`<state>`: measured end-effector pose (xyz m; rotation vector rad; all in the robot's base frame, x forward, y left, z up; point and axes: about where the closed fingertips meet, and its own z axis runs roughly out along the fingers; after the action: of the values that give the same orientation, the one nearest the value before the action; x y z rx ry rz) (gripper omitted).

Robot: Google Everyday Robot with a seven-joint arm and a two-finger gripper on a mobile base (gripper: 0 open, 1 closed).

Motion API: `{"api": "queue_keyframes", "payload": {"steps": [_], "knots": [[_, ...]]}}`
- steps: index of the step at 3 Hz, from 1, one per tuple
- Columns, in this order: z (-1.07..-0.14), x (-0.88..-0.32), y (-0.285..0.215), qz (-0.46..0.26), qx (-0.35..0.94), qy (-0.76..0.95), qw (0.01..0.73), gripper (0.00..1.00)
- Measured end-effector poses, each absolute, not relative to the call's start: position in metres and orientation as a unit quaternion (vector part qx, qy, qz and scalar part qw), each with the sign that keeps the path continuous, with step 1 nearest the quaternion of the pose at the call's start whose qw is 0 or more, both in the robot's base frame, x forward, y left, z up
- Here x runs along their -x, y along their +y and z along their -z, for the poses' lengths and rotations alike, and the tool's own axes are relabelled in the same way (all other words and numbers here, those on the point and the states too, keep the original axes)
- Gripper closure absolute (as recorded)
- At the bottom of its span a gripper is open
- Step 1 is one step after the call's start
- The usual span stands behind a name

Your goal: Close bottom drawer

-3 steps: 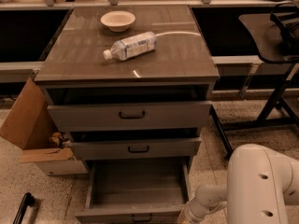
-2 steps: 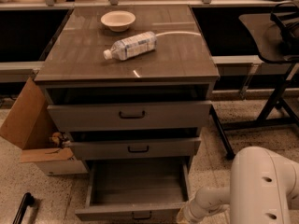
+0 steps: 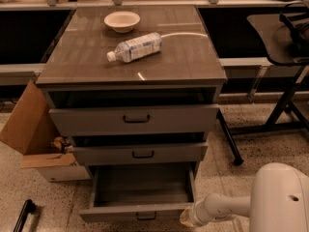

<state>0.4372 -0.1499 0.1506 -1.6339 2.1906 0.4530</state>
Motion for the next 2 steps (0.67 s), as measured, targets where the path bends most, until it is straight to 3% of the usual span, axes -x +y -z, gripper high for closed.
{"api": "queue_keyframes", "payload": {"steps": [2], "knots": [[-0.143,-0.450,-0.144,-0.159,0.578,0.774,0.202,1.00]]}}
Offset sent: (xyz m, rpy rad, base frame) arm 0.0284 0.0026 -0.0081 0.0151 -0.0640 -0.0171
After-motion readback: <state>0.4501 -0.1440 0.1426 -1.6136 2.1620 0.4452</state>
